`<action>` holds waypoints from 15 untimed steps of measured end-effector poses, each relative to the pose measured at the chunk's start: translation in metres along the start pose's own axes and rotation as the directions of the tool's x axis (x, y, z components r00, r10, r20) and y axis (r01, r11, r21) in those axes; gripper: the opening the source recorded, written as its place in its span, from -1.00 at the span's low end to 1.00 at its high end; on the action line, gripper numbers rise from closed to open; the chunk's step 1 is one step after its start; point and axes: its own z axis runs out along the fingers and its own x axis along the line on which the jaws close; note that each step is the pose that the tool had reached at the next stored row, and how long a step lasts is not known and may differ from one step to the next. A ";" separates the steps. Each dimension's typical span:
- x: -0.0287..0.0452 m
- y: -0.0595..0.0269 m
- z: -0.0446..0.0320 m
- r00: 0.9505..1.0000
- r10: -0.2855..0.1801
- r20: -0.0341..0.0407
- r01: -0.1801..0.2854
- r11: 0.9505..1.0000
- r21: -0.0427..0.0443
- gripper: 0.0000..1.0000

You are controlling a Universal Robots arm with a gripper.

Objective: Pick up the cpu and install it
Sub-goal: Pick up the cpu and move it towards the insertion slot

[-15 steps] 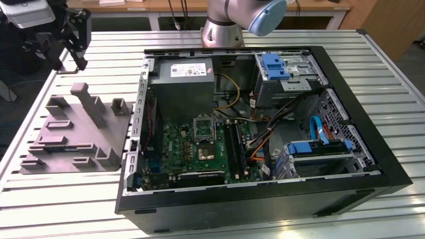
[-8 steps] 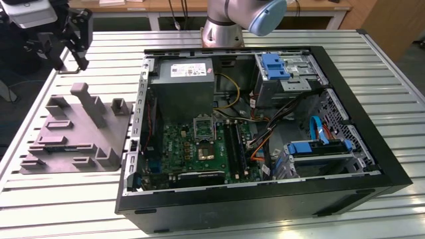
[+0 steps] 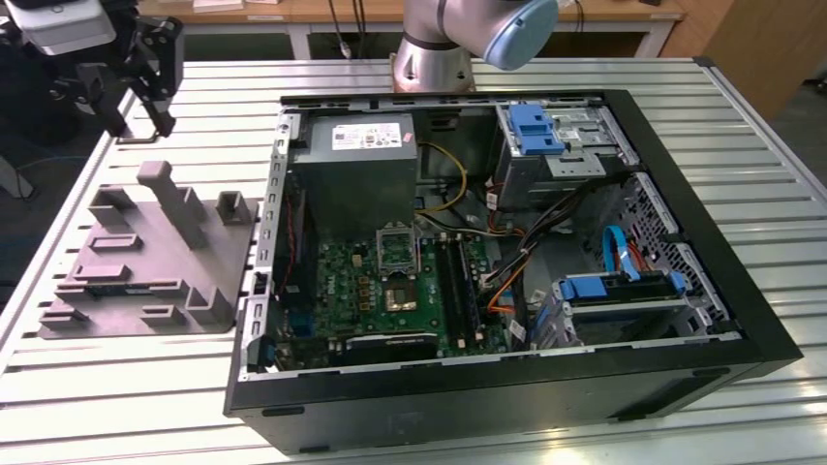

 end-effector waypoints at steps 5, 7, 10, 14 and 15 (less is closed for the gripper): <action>-0.0016 0.0000 0.0000 1.000 0.000 0.000 0.000 1.000 0.000 -0.06; -0.0024 0.0000 0.0000 1.000 0.000 0.000 0.000 1.000 0.000 -0.06; -0.0036 0.0000 0.0000 1.000 0.000 0.000 0.000 1.000 0.000 -0.06; -0.0061 0.0001 0.0001 1.000 0.000 0.000 0.000 1.000 0.000 -0.06; -0.0068 0.0001 0.0000 1.000 0.000 0.000 0.000 1.000 0.000 -0.06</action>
